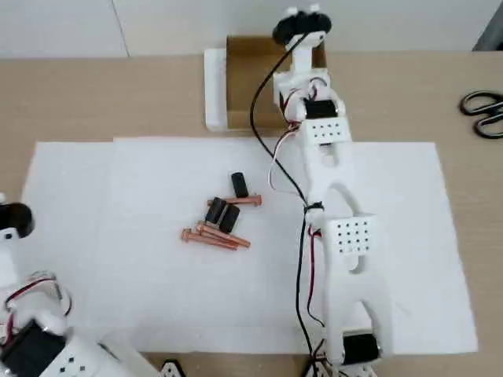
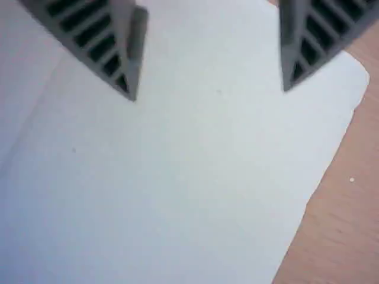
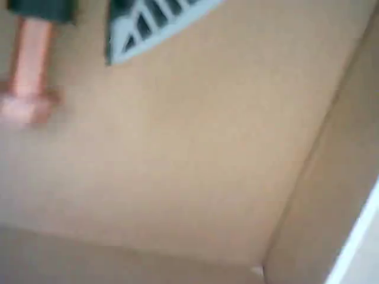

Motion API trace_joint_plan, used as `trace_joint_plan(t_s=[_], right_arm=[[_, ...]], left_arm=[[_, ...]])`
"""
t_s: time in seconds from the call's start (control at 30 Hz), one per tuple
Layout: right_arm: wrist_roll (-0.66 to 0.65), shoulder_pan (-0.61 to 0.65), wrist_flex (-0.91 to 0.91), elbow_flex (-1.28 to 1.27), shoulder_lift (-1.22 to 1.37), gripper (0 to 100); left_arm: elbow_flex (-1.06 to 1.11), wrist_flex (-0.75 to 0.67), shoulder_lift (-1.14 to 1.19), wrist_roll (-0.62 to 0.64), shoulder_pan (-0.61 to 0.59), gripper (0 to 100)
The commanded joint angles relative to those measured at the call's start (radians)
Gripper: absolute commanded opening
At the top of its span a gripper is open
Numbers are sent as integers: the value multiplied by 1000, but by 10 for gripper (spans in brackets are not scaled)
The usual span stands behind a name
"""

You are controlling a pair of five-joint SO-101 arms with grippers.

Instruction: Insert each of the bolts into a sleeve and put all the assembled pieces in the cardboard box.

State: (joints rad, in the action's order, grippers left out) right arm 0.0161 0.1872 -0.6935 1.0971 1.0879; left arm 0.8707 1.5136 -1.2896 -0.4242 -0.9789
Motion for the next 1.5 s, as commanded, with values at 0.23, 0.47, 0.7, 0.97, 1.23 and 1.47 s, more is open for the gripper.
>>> trace_joint_plan(t_s=[0.23,0.47,0.7,0.97,1.23,1.47], right_arm=[[8,5,-292,442,-27,198],[6,13,-720,588,-117,198],[9,8,-1036,583,-346,198],[9,2,-1053,578,-578,198],[6,68,-1061,342,-897,198],[6,143,-1052,-356,-1290,198]], left_arm=[[-134,48,-3,0,-6,152],[-145,129,-3,0,-5,152],[-147,129,-9,3,-5,152],[-140,31,-9,58,38,152],[-124,-54,-9,81,241,152],[-71,-164,-3,118,322,152]])
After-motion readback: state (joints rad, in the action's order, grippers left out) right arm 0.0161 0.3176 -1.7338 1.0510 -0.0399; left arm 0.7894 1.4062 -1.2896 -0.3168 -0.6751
